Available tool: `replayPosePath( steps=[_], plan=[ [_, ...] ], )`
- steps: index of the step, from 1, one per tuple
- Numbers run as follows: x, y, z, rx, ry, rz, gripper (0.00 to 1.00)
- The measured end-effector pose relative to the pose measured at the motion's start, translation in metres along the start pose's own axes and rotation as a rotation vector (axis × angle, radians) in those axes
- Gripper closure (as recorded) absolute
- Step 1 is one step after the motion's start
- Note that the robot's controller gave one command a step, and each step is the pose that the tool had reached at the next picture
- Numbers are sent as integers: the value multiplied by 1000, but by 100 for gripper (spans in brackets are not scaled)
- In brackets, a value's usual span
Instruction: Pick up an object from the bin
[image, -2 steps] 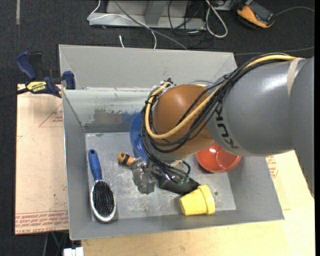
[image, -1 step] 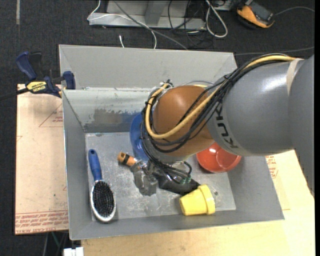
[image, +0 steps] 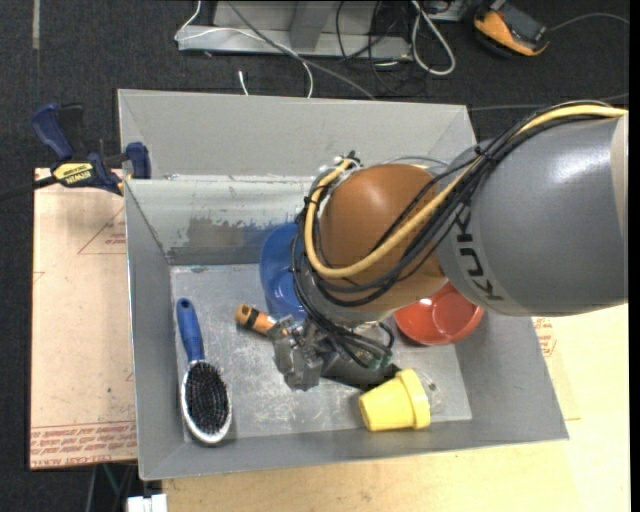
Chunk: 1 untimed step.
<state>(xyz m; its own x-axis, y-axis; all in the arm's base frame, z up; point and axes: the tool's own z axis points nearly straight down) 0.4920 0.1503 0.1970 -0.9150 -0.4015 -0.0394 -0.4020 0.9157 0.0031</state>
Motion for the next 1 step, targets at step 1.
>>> replayPosePath(
  steps=[1],
  plan=[
    [-11, 1, 2, -1, 9, -10, 100]
  ],
)
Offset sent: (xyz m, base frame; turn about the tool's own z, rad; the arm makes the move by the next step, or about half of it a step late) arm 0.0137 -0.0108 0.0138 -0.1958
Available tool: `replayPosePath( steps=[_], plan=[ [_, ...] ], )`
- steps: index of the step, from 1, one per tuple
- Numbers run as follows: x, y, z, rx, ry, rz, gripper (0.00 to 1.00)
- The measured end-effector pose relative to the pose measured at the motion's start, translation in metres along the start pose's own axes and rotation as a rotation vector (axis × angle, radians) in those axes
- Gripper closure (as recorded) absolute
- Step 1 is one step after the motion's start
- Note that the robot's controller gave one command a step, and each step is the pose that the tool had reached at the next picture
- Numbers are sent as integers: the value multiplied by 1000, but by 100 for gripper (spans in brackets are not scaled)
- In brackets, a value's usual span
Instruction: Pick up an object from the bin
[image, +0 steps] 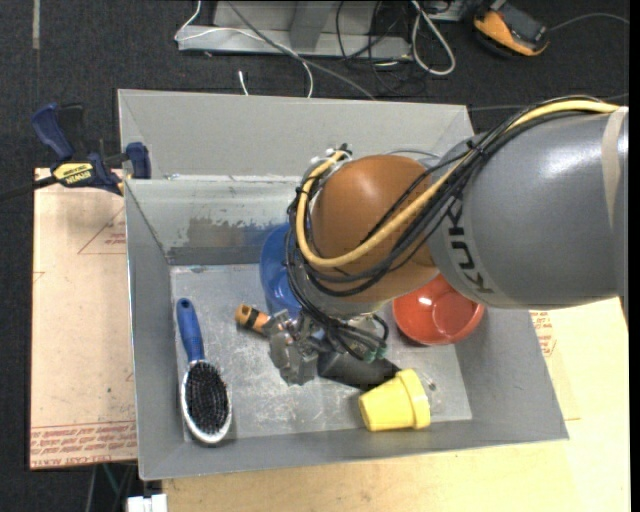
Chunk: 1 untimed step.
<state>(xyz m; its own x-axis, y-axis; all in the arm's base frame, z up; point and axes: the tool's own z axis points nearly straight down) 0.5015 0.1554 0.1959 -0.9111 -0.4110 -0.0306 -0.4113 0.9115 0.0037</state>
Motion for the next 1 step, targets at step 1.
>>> replayPosePath(
  steps=[1],
  plan=[
    [2, -17, -15, 1, -5, -181, 100]
  ],
)
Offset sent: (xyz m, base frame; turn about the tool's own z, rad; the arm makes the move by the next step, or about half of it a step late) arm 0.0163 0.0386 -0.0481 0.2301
